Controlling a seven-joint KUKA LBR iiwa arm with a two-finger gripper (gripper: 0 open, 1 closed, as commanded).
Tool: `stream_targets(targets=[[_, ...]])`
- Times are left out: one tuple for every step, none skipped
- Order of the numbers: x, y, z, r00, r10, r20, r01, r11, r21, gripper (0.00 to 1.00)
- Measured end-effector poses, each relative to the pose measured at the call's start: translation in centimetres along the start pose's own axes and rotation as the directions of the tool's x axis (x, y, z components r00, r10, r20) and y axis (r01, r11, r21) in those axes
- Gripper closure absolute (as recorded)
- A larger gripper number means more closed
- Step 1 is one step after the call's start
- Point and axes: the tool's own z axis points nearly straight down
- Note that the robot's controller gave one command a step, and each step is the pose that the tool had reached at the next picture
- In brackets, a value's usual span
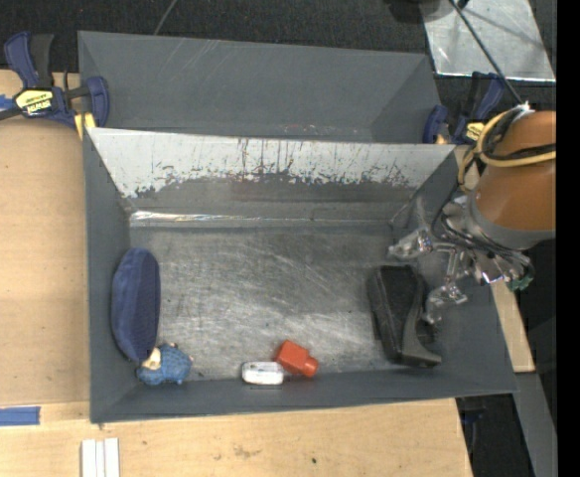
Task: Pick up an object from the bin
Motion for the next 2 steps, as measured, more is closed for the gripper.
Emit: stream_targets(targets=[[-0.40, 0.63, 2.22, 0.997, -0.081, 0.002, 0.081, 0.997, 0.006, 0.00], [-0.41, 0.66, 2.33, 0.997, -0.083, 0.001, 0.083, 0.997, 0.005, 1.00]])
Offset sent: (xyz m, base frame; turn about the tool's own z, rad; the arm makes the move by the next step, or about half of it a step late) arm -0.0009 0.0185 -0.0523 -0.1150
